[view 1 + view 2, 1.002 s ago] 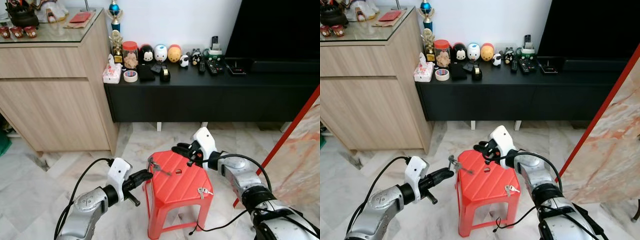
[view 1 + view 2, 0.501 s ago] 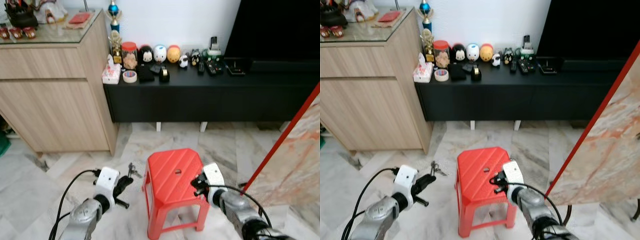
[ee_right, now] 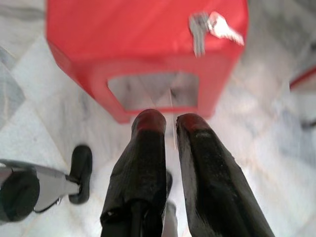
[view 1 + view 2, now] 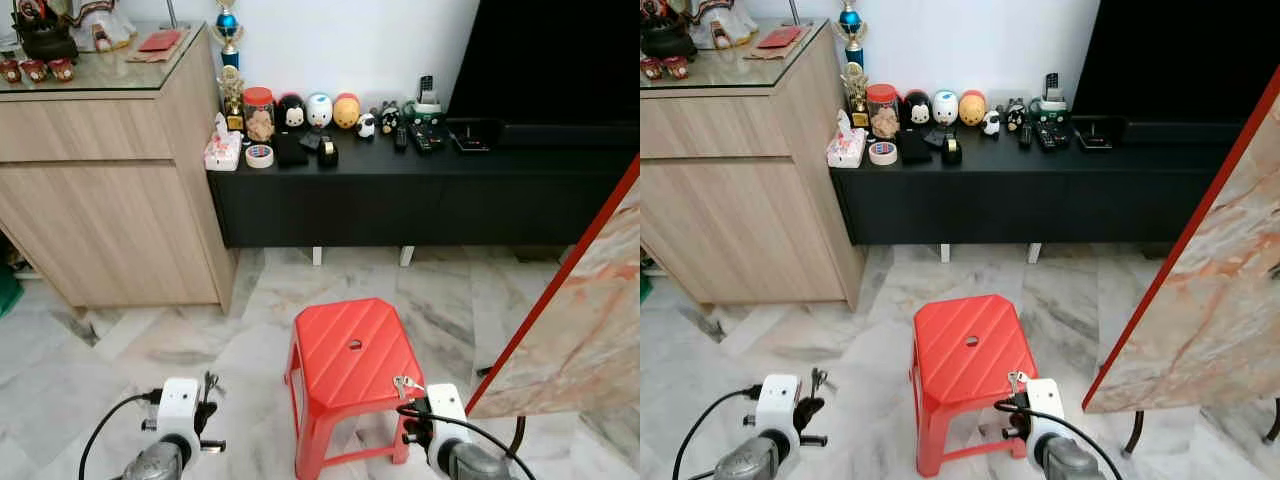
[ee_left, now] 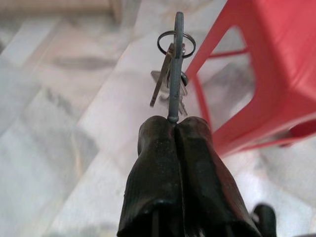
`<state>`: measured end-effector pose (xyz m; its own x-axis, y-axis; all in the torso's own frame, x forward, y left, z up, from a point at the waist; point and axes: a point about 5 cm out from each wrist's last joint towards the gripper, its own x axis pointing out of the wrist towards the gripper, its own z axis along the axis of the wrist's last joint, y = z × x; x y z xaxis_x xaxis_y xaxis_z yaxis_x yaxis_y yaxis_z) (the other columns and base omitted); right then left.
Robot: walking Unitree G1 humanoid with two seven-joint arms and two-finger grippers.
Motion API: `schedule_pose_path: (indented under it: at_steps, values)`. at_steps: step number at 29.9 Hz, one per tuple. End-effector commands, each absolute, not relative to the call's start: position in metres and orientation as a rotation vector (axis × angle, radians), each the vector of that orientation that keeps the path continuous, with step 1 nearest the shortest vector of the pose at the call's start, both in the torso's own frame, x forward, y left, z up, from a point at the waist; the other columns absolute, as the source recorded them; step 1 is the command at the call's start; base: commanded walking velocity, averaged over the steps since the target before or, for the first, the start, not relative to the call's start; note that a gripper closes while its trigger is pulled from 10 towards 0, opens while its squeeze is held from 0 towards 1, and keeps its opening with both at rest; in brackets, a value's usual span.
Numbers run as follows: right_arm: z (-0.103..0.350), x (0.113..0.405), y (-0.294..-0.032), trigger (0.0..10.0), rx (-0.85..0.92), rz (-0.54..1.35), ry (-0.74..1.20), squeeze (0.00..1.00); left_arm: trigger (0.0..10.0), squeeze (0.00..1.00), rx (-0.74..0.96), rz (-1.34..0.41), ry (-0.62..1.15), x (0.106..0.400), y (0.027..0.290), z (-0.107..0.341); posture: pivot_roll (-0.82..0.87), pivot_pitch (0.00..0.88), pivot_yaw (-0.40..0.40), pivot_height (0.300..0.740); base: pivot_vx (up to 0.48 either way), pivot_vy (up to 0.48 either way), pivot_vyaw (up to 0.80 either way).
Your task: Hang keys on a hook
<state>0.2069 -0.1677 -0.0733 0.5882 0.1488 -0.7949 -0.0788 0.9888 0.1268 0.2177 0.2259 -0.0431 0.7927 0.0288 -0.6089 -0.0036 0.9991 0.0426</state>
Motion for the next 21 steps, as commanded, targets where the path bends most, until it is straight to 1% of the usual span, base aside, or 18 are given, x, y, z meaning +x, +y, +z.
schedule_pose_path:
  at_steps: [1,7,10,14,17,19,21]
  values:
    - [-0.083,0.190,-0.172,10.0,0.111,0.074,1.002,0.00,10.0,0.00,0.023,0.058,0.705,0.205,0.228,-0.053,0.05,0.000,-0.043,0.740,0.000,0.000,0.00]
    - [-0.091,0.173,-0.171,10.0,0.089,0.071,1.082,0.00,10.0,0.00,0.018,0.085,0.777,0.190,0.229,-0.065,0.05,0.000,-0.032,0.740,0.000,0.000,0.00]
    - [-0.093,0.170,-0.170,10.0,0.079,0.088,1.101,0.00,10.0,0.00,0.020,0.082,0.801,0.185,0.228,-0.069,0.05,0.000,-0.030,0.740,0.000,0.000,0.00]
    - [-0.093,0.170,-0.171,10.0,0.088,0.043,1.117,0.00,10.0,0.00,0.045,0.067,0.842,0.177,0.226,-0.075,0.05,0.000,-0.028,0.740,0.000,0.000,0.00]
    - [-0.093,0.170,-0.171,10.0,0.089,0.035,1.119,0.00,10.0,0.00,0.058,0.046,0.858,0.174,0.224,-0.077,0.05,0.000,-0.027,0.740,0.000,-0.246,0.00]
    - [-0.092,0.171,-0.169,10.0,0.072,0.068,1.114,0.00,10.0,0.00,0.052,0.055,0.861,0.173,0.224,-0.078,0.05,0.000,-0.026,0.740,0.000,-0.300,0.00]
    - [-0.092,0.173,-0.169,10.0,0.124,0.034,1.101,0.00,10.0,0.00,0.045,0.066,0.861,0.172,0.224,-0.078,0.05,0.000,-0.026,0.740,0.000,-0.304,0.00]
